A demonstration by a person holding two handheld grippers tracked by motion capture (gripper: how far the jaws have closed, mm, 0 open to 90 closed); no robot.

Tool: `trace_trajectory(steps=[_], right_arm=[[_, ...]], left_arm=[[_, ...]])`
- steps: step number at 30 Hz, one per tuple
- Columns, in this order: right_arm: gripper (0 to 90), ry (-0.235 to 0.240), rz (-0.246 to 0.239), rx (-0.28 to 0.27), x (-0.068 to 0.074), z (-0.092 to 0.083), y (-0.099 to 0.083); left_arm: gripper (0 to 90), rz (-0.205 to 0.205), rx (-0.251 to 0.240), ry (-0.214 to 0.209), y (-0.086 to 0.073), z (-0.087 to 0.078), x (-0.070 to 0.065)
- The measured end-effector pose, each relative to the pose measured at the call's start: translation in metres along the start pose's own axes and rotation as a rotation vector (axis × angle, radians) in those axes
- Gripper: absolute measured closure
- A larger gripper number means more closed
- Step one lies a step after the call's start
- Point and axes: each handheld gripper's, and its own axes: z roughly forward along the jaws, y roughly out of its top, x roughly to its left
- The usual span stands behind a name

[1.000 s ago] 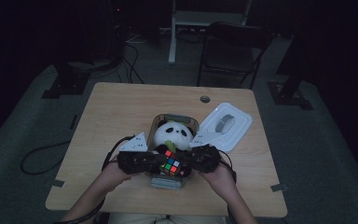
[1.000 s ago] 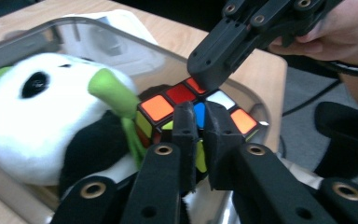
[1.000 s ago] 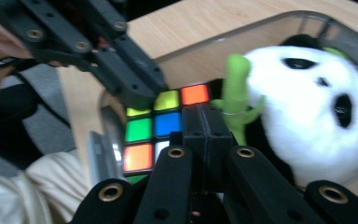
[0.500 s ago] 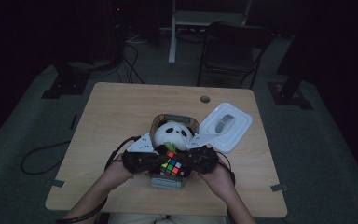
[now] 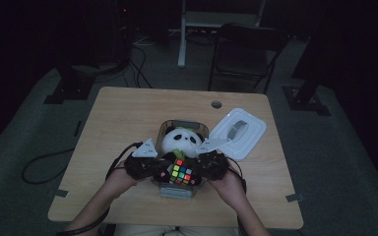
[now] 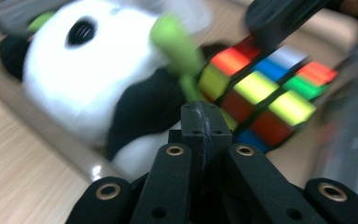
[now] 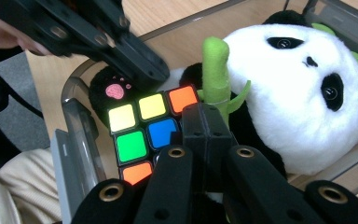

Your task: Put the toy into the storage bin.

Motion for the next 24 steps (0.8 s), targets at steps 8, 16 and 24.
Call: trace_trajectory(steps=[8, 16, 24], right_arm=[[90.0, 0.010, -0.001, 0.006, 0.000, 0.001, 0.003], [90.0, 0.045, -0.011, 0.019, 0.008, -0.001, 0.004], [90.0, 0.010, -0.029, 0.044, 0.012, 0.006, 0.004]], left_arm=[[81.5, 0.050, -0.044, -0.094, 0.018, -0.005, -0.025], [86.5, 0.072, 0.000, -0.073, 0.016, 0.007, -0.024], [90.0, 0.101, 0.022, -0.066, 0.012, 0.011, -0.020]])
